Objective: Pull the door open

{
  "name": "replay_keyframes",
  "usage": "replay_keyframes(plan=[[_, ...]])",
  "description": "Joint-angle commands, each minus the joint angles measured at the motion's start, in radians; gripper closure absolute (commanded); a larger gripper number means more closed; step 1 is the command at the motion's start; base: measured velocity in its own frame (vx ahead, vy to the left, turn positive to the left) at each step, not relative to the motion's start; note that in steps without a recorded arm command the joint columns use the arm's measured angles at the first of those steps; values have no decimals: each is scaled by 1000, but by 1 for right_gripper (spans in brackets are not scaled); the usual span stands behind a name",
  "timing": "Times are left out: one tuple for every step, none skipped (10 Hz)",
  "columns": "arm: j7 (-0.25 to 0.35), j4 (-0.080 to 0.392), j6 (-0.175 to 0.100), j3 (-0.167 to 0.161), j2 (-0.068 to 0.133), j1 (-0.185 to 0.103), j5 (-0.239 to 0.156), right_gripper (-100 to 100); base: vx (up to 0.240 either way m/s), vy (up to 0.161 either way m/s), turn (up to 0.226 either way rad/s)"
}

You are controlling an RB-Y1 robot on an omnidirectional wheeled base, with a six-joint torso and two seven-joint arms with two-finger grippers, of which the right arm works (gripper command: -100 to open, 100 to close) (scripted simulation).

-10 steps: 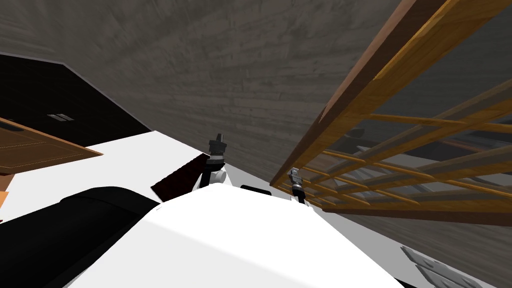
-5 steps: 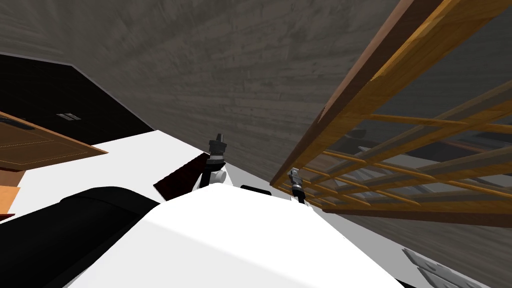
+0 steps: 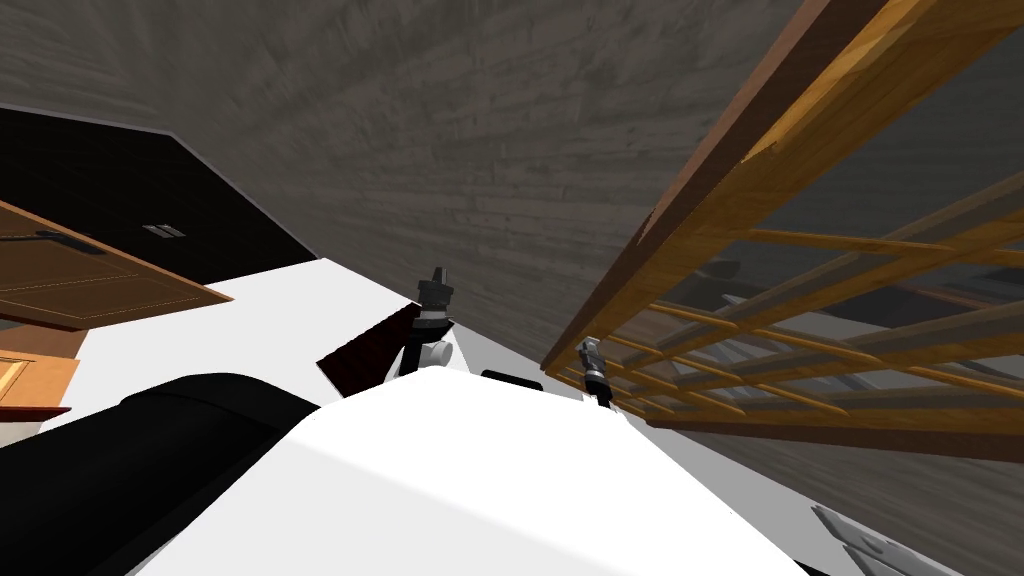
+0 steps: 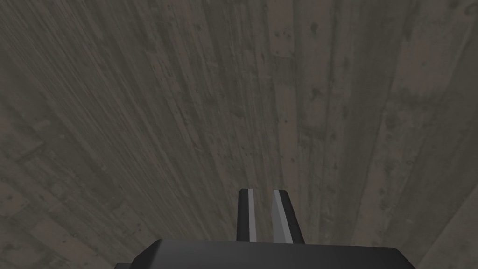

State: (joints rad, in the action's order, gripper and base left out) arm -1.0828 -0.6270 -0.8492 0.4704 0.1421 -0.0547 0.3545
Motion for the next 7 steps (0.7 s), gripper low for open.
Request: replay_keyframes(plan=[[45,9,-7,9,13,-1,-17,100,-46,-8,57],[76,9,-7,7,14,1,-25,100,-52,-14,68],[104,9,-7,6,16,2,-33,100,-39,-14,66],[110,9,-7,6,16,2,-33,100,-24,-3,26],[143,9,-7,4,17,4,-42,100,-28,1,32],[167,9,-7,3,19,5,-50,100,-47,-10,60],[175,9,-7,3,19,5,-50,100,-29,-6,26]])
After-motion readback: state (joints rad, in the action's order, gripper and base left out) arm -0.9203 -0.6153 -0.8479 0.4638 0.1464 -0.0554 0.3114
